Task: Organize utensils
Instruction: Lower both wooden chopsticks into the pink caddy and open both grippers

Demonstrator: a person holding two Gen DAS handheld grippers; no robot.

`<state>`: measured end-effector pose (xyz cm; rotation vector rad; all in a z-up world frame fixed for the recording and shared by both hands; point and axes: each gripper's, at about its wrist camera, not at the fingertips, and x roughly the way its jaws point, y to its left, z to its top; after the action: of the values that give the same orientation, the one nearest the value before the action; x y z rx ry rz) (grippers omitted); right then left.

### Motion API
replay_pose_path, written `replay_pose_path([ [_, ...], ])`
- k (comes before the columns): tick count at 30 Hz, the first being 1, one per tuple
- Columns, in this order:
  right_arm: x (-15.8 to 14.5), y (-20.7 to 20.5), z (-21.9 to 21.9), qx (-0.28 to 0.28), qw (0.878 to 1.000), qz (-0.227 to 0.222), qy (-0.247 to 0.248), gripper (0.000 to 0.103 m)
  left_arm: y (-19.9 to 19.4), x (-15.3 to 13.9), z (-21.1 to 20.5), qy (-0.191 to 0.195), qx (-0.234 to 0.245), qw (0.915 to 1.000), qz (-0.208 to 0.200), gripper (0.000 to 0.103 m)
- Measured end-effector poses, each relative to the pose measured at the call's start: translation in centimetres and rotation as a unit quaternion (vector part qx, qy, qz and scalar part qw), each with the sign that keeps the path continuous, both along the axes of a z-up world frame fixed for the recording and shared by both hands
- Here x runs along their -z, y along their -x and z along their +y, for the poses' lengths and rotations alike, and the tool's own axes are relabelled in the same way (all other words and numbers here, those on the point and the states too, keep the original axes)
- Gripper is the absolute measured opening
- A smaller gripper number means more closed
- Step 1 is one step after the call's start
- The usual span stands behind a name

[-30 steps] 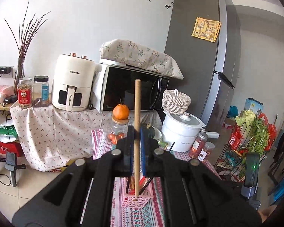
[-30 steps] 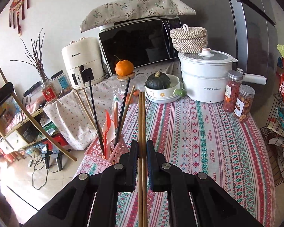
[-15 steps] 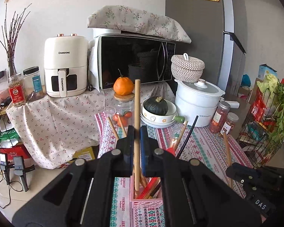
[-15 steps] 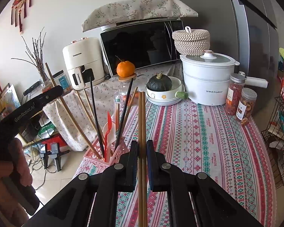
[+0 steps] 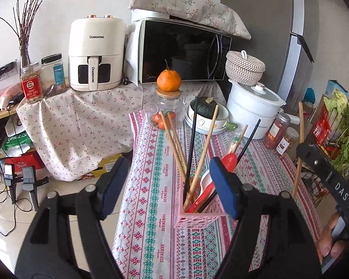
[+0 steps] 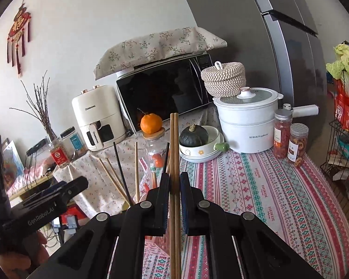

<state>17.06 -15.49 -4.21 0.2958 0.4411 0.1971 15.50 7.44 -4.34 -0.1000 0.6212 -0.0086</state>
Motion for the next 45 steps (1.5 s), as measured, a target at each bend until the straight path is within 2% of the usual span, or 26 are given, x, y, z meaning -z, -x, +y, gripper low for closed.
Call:
replay_pose_path([
  [2,-0.4,-0.7,0.7,0.021,1.000,-0.006,-0.009,0.009,0.2,1.4,1.1,0.001,-0.015,0.9991,0.039,0.078],
  [5,-0.7,-1.8,2.2,0.051,0.998,-0.023,-0.001,0.009,0.2,3.9,3.0,0.029,-0.028,0.9939,0.102,0.078],
  [8,-0.4,-2.8,3.3,0.090,0.995,-0.043,-0.005,0.009,0.2,5.5,4.2,0.028,-0.031,0.9897,0.137,0.078],
  [12,-0.1,-3.7,3.8,0.134,0.987,-0.073,-0.042,0.009,0.6,5.2,4.9,-0.008,-0.033,0.9917,0.124,0.078],
  [17,0.4,-4.8,4.4,0.164,0.979,-0.098,-0.069,0.009,0.6,4.8,5.5,-0.008,-0.028,0.9927,0.117,0.078],
  [22,1.5,-5.0,5.5,0.202,0.971,-0.123,-0.037,0.009,0.4,5.0,5.8,-0.005,-0.028,0.9930,0.115,0.078],
  [28,2.4,-4.9,6.9,0.187,0.974,-0.124,-0.021,0.011,0.1,5.1,5.7,-0.011,-0.033,0.9931,0.112,0.078],
  [30,2.6,-4.4,7.0,0.180,0.976,-0.123,-0.020,0.019,0.1,5.1,5.5,-0.012,-0.034,0.9931,0.111,0.078],
  [32,2.5,-3.7,6.8,0.166,0.978,-0.121,-0.022,0.049,0.3,4.9,5.2,-0.014,-0.034,0.9934,0.109,0.082],
  [36,1.1,-2.3,5.2,0.150,0.982,-0.113,-0.027,0.068,0.7,4.5,4.2,-0.024,-0.029,0.9942,0.101,0.085],
  [38,0.1,-1.8,4.3,0.137,0.985,-0.101,-0.023,0.083,1.0,4.2,3.6,-0.028,-0.028,0.9942,0.099,0.089],
  [42,-1.6,-0.7,2.9,0.106,0.993,-0.059,0.007,0.093,2.0,3.5,1.9,-0.036,-0.027,0.9947,0.092,0.094],
  [45,-2.0,0.2,2.0,0.086,0.996,-0.010,0.037,0.103,3.3,2.6,0.1,-0.050,-0.022,0.9944,0.090,0.095],
])
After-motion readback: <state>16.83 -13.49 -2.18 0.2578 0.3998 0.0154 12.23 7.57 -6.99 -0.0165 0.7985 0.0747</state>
